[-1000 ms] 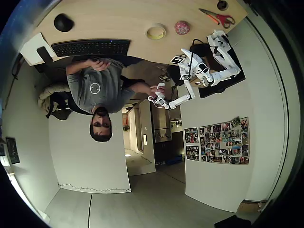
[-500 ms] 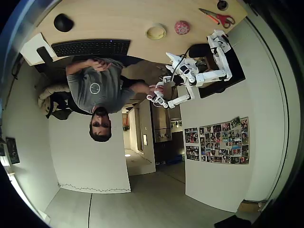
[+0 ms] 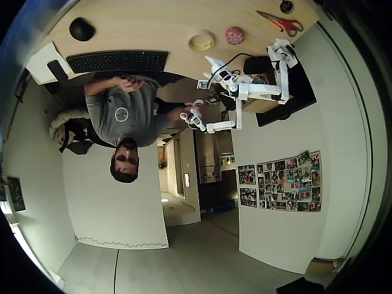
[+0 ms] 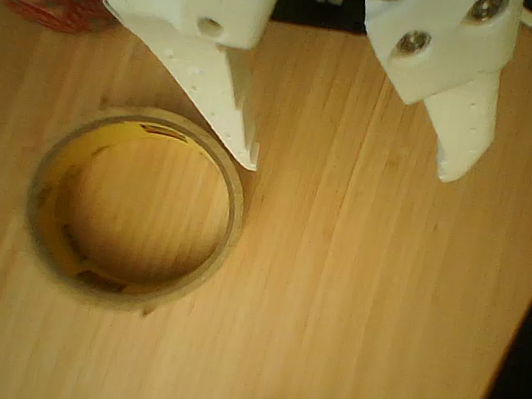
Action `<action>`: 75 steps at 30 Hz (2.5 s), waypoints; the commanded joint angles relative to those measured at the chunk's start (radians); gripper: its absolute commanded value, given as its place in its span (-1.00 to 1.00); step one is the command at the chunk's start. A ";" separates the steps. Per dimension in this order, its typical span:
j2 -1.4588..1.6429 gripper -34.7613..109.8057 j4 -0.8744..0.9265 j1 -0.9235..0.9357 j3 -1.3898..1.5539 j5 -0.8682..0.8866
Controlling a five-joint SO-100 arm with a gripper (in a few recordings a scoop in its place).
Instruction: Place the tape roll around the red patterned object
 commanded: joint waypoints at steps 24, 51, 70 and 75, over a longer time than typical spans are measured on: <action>-0.015 0.01 -0.201 0.067 0.132 0.034; -0.112 -0.52 0.333 0.129 -0.443 -0.092; 0.495 -0.52 0.348 0.011 0.160 -0.023; 0.615 -0.52 0.115 -0.015 0.500 0.021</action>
